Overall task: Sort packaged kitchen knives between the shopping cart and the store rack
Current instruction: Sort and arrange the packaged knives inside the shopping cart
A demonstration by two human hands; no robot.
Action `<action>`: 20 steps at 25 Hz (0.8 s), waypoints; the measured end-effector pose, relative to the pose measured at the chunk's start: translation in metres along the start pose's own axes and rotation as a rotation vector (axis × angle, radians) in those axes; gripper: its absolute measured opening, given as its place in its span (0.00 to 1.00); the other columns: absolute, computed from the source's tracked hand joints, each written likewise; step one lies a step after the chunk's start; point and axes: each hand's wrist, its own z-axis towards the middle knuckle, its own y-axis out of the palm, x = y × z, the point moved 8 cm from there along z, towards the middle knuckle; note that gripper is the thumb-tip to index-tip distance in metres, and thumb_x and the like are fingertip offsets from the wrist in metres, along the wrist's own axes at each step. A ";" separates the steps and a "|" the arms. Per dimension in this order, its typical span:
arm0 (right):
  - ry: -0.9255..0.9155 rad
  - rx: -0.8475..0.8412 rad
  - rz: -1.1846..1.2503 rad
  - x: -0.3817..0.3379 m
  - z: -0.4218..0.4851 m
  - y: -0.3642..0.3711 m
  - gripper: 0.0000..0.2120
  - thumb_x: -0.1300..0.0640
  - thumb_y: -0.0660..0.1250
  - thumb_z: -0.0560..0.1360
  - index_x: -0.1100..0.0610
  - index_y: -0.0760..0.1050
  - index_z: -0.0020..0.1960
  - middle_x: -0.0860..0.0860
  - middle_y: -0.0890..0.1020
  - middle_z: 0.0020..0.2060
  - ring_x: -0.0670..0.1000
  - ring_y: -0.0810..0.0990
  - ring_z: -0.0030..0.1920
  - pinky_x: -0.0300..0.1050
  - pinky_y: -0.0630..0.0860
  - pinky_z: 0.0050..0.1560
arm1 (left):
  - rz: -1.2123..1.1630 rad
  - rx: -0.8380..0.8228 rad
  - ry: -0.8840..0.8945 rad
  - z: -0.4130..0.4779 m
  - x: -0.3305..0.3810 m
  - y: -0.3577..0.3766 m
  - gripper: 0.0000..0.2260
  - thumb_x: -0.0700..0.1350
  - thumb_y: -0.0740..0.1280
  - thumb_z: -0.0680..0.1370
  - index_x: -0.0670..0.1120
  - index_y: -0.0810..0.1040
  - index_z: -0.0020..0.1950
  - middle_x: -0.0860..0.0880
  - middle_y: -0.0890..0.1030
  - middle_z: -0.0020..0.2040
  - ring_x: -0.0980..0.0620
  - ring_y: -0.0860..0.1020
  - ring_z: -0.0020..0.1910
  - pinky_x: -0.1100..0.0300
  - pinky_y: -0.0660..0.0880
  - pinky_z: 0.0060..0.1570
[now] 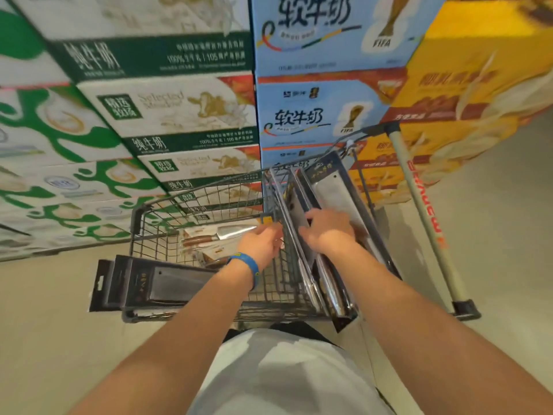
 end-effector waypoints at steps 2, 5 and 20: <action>-0.060 0.024 -0.010 -0.005 0.013 0.009 0.21 0.49 0.65 0.81 0.50 0.71 0.73 0.58 0.69 0.73 0.64 0.65 0.73 0.58 0.73 0.65 | 0.085 0.016 0.036 0.004 -0.005 -0.005 0.09 0.39 0.61 0.82 0.44 0.80 0.47 0.49 0.80 0.42 0.54 0.78 0.42 0.65 0.73 0.41; -0.170 0.105 0.009 -0.009 0.026 0.015 0.24 0.58 0.66 0.80 0.50 0.69 0.75 0.57 0.72 0.70 0.66 0.69 0.70 0.58 0.74 0.64 | 0.167 0.007 0.105 0.006 -0.010 -0.008 0.11 0.42 0.60 0.83 0.49 0.81 0.46 0.49 0.82 0.49 0.56 0.80 0.50 0.66 0.76 0.48; -0.322 0.574 0.091 -0.027 -0.046 -0.046 0.41 0.61 0.72 0.76 0.45 0.56 0.82 0.52 0.84 0.47 0.59 0.73 0.54 0.56 0.76 0.52 | 0.276 -0.122 0.178 -0.021 0.035 0.034 0.23 0.64 0.60 0.79 0.54 0.70 0.70 0.52 0.73 0.70 0.50 0.74 0.65 0.47 0.75 0.58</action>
